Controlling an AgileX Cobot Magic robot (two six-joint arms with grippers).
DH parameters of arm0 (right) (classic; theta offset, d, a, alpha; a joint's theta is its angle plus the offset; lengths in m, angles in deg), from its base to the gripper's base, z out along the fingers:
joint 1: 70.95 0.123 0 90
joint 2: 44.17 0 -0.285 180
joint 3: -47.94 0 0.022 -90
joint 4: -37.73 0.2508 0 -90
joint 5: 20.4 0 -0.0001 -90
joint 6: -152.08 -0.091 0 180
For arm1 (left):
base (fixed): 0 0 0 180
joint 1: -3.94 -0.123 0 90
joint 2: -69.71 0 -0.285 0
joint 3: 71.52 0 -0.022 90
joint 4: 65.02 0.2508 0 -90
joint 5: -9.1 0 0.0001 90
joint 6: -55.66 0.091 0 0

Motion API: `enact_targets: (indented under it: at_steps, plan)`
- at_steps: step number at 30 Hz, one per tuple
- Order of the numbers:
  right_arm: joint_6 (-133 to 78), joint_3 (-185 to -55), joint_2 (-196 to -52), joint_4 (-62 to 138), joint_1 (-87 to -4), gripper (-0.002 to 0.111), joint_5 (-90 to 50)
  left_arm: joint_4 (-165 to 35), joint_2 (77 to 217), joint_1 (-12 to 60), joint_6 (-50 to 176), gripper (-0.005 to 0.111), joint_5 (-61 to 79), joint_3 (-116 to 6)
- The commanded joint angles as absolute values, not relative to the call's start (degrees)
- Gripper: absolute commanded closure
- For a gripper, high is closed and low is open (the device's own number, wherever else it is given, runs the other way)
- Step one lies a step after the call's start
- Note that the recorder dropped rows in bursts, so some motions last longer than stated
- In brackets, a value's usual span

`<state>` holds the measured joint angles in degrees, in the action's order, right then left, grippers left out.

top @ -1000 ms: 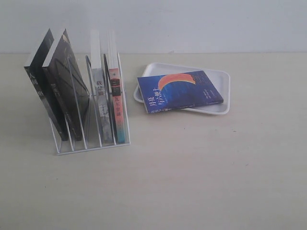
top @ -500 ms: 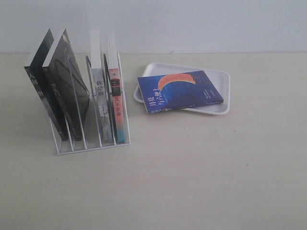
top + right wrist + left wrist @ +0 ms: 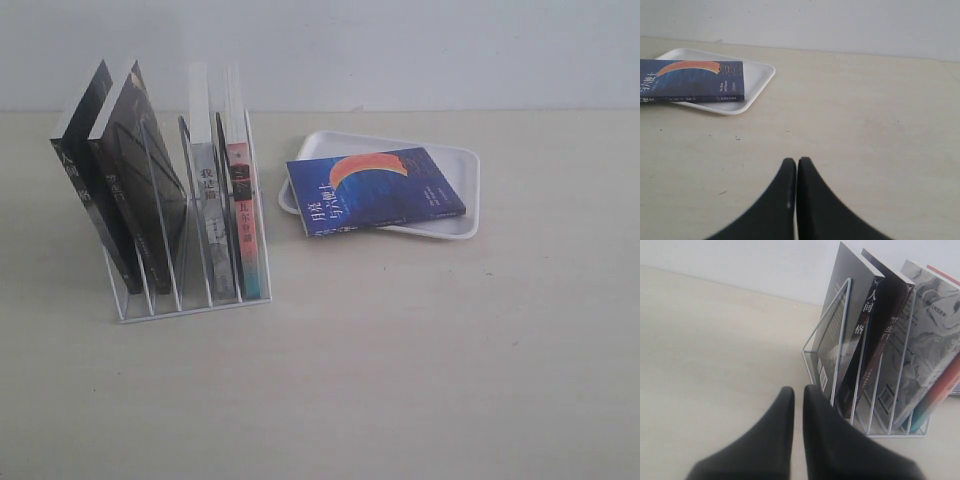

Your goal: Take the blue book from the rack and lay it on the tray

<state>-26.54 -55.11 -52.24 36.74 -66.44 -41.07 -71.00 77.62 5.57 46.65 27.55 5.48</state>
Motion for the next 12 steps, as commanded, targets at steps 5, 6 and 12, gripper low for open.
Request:
enact_targets:
  at_steps: [5,6,12]
  plan:
    - [-26.47,-54.85,-51.95,36.79,-66.91,0.108,-40.93,-71.22,77.49,5.83,46.46,0.101,27.01,5.70]
    - [-26.47,-54.85,-51.95,36.79,-66.91,0.108,-40.93,-71.22,77.49,5.83,46.46,0.101,27.01,5.70]
    - [-26.48,-54.85,-51.95,37.06,-66.91,0.108,-40.93,-71.22,77.49,5.83,46.46,0.101,27.01,5.70]
